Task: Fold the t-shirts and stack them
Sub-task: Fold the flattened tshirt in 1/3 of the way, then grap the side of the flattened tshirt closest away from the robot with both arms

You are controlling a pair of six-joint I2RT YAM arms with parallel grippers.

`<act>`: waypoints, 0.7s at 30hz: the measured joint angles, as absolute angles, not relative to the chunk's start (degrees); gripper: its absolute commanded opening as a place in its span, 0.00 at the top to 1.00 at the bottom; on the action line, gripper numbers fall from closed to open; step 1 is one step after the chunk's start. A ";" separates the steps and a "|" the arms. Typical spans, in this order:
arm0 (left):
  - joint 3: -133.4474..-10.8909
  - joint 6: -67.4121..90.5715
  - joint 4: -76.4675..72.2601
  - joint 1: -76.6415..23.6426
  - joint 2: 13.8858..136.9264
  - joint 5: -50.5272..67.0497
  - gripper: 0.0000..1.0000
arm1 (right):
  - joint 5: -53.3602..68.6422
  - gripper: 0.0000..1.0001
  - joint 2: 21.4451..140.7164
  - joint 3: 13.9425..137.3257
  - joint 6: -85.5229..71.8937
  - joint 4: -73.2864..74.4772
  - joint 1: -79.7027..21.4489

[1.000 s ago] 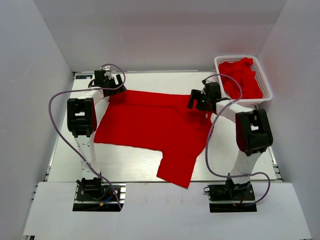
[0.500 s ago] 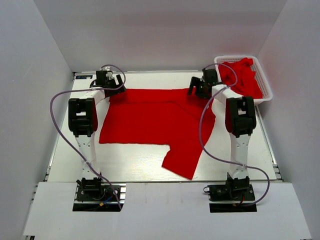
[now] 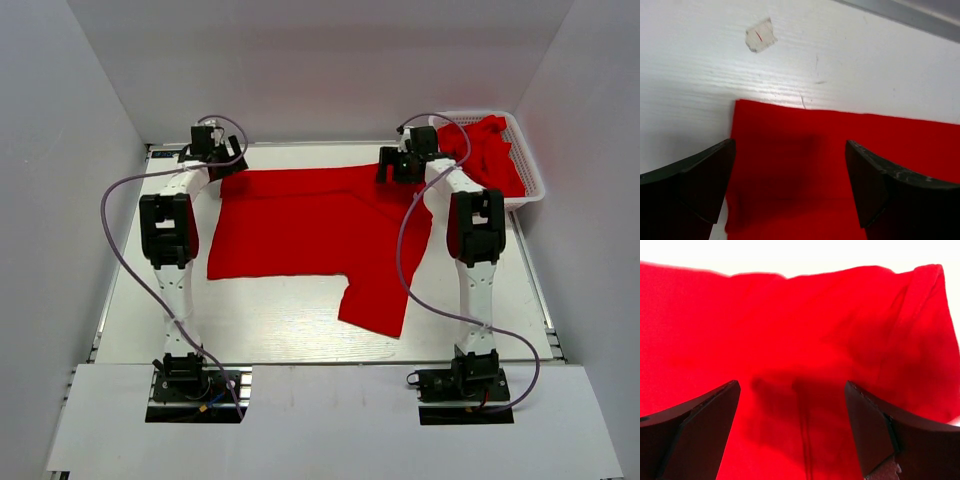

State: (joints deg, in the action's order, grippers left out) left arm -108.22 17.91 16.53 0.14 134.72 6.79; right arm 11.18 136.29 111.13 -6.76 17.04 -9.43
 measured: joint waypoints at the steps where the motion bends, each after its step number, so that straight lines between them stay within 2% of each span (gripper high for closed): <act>1: -110.00 17.61 18.09 0.14 134.72 5.98 0.00 | 11.05 0.10 134.82 109.65 -5.02 16.99 -9.65; 3: -112.62 17.17 20.62 0.14 134.04 3.81 0.00 | 10.63 0.10 129.82 104.71 -2.07 17.23 -10.35; 6: -109.32 16.78 22.70 0.14 128.88 0.49 0.00 | 8.88 0.10 118.15 94.96 2.00 16.64 -12.16; 12: -82.39 21.06 24.88 0.16 104.60 -7.70 0.00 | 5.87 0.10 94.48 76.40 3.68 12.16 -18.24; 15: -68.42 25.69 25.80 0.16 92.38 -11.33 0.00 | 5.06 0.10 89.19 69.87 2.92 11.57 -20.43; 21: -50.98 31.38 26.92 0.23 85.54 -13.06 0.00 | 4.82 0.10 84.60 56.84 -2.83 11.42 -21.96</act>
